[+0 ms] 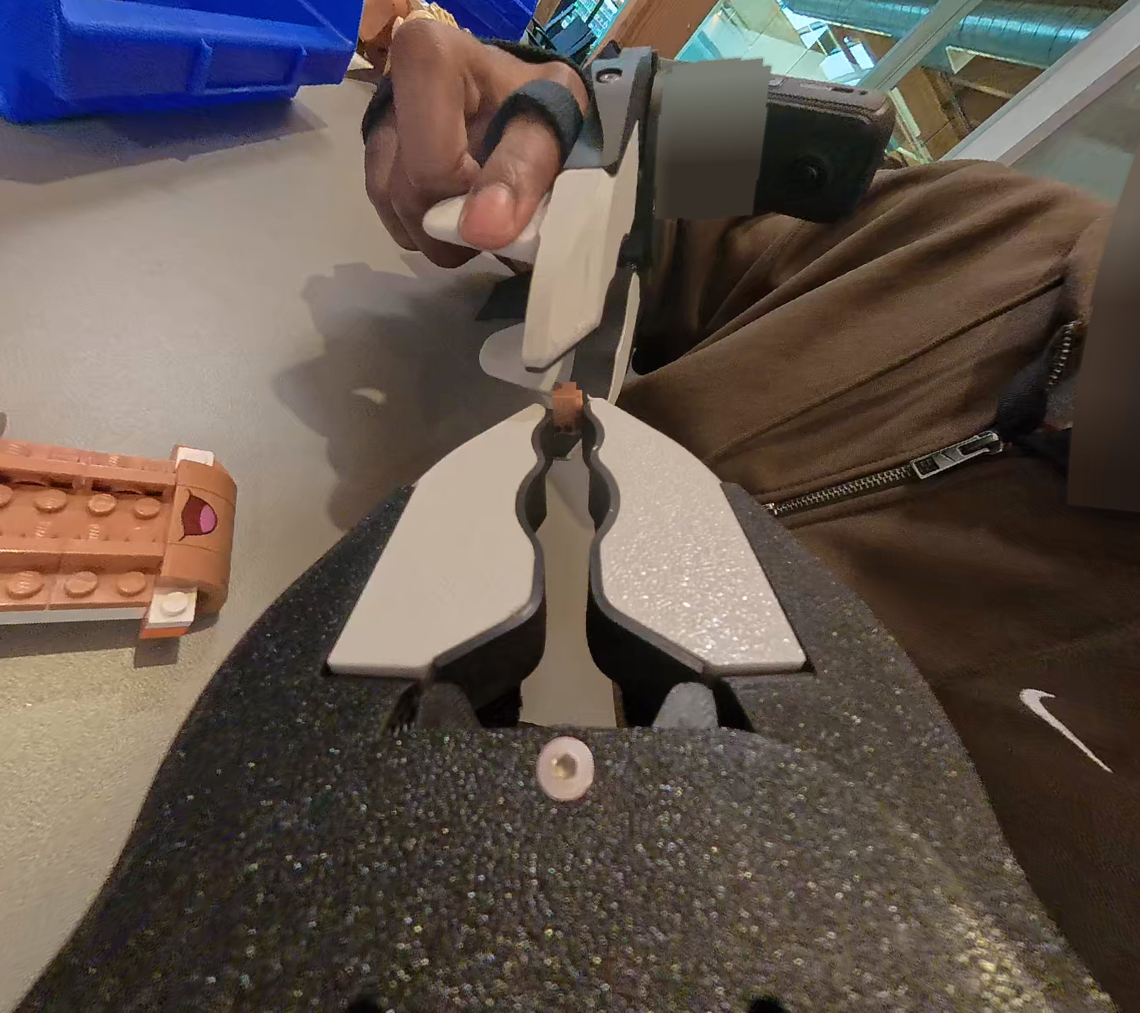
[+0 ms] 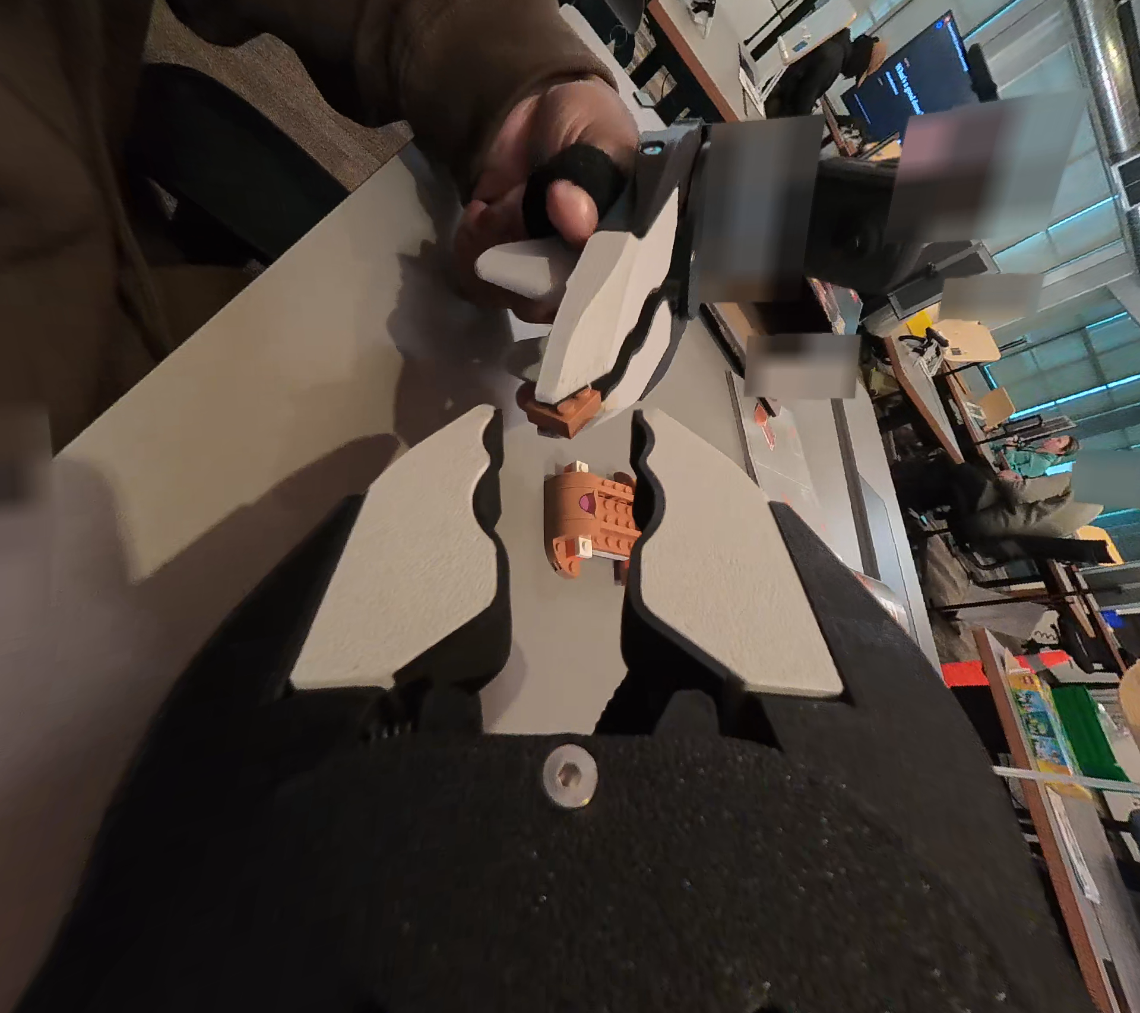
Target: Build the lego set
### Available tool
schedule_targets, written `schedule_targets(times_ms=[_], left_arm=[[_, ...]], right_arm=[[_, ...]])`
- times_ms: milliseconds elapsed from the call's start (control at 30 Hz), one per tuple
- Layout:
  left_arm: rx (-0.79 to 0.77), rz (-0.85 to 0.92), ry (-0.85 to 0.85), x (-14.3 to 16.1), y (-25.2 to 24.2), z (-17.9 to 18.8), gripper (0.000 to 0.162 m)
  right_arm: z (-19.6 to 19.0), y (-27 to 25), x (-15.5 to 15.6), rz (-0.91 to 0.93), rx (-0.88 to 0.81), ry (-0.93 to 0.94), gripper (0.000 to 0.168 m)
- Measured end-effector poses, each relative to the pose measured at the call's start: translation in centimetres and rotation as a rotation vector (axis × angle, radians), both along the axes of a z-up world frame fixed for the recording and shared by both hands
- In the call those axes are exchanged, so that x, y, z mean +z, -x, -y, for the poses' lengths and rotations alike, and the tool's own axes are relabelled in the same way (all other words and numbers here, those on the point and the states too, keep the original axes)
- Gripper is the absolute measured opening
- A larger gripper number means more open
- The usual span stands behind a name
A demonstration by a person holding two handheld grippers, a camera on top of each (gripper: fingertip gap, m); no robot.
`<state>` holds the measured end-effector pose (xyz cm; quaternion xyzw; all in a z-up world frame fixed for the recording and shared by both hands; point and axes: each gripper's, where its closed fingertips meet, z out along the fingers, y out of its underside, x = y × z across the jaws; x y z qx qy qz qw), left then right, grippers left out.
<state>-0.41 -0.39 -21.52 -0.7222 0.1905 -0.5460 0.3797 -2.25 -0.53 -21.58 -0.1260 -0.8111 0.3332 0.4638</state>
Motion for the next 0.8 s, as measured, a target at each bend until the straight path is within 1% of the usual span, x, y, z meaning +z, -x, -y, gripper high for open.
schedule_targets(times_ms=[167, 267, 367, 433, 500, 600, 667, 733, 800], left_arm=[[0.015, 0.020, 0.024, -0.1, 0.2, -0.1, 0.008], [0.033, 0.020, 0.031, -0.2, 0.4, -0.3, 0.008], [0.046, -0.001, -0.016, -0.2, 0.6, -0.2, 0.011], [0.085, -0.049, -0.091, 0.0, 1.2, -0.4, 0.019], [0.144, -0.142, -0.211, 0.0, 2.0, -0.7, 0.025], [0.221, -0.316, -0.425, 0.3, 3.1, -0.8, 0.029], [0.252, -0.408, -0.542, 0.6, 3.4, -0.7, 0.030], [0.266, -0.461, -0.601, 0.7, 3.5, -0.6, 0.031], [0.310, -0.518, -0.591, 0.3, 4.4, -1.0, 0.030]], right_arm=[[0.2, 0.1, 0.0, -0.004, 0.010, -0.003, 0.022], [0.1, 0.3, -0.2, 0.011, -0.001, 0.020, 0.022], [0.1, 0.3, 0.0, 0.046, -0.002, 0.108, 0.021], [0.0, 0.3, 0.3, 0.082, 0.002, 0.208, 0.021], [0.1, 0.2, 0.7, 0.129, 0.024, 0.335, 0.021], [0.6, 0.1, 1.0, 0.210, 0.068, 0.516, 0.021], [0.6, 0.4, 1.0, 0.249, 0.074, 0.603, 0.021], [0.8, 0.5, 0.8, 0.286, 0.082, 0.658, 0.021], [0.9, 0.7, 0.4, 0.315, 0.084, 0.678, 0.022]])
